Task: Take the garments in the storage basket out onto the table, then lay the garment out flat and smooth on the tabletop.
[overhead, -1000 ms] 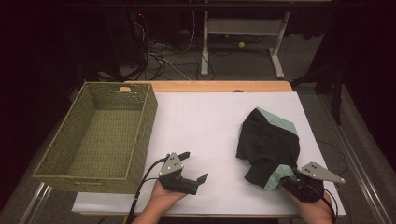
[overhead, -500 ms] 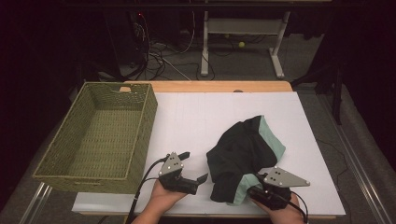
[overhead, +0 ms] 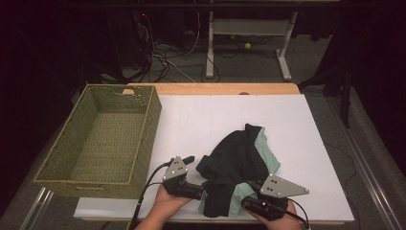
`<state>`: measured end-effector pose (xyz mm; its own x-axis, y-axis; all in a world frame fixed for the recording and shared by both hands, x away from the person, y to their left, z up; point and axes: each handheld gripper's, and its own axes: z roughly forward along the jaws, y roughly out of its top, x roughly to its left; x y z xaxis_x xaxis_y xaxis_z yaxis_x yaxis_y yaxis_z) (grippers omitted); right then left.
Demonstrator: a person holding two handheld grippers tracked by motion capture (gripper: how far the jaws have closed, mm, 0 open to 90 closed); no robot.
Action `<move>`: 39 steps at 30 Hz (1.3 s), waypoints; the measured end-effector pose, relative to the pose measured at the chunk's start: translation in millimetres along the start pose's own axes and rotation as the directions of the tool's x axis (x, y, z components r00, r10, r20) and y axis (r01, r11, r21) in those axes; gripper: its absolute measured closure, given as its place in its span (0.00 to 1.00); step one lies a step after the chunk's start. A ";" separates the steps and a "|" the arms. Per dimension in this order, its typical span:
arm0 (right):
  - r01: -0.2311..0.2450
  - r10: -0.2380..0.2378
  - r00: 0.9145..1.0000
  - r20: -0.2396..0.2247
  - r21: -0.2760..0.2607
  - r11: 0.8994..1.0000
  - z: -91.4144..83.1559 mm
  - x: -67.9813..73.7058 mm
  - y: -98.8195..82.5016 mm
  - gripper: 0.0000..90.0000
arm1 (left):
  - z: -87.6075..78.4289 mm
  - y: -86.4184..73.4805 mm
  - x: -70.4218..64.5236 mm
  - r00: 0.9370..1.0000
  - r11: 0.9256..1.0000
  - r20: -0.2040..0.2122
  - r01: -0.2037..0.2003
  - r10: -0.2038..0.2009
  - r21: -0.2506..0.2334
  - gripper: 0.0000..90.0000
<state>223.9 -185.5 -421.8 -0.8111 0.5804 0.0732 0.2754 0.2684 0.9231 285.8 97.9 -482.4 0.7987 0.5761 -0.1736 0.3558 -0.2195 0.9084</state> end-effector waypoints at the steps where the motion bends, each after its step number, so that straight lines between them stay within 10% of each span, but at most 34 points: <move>1: -0.002 0.002 1.000 -0.001 -0.003 1.000 -1.0 0.1 -0.8 0.78 | 0.0 0.0 0.1 1.000 1.000 0.001 0.001 -0.001 0.000 0.00; 11: -0.041 0.041 0.998 0.056 -0.015 0.999 -13.7 -14.8 -9.0 0.77 | -0.5 -0.1 0.5 1.000 1.000 0.010 -0.003 0.003 -0.002 0.08; 23: -0.155 0.159 0.975 0.158 -0.033 0.987 -35.5 -48.3 -31.8 0.76 | -2.4 -0.8 0.8 1.000 1.000 0.013 0.007 -0.007 -0.017 0.07; 39: -0.122 0.114 0.976 0.185 0.035 0.992 -27.1 -42.9 -43.7 0.74 | 2.6 1.6 0.5 1.000 1.000 0.012 0.000 0.000 -0.002 0.07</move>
<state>232.7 -243.0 -455.1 -0.6648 0.7394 0.1066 0.3903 0.2221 0.8935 288.0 95.8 -482.0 0.8045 0.5666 -0.1781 0.3547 -0.2180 0.9092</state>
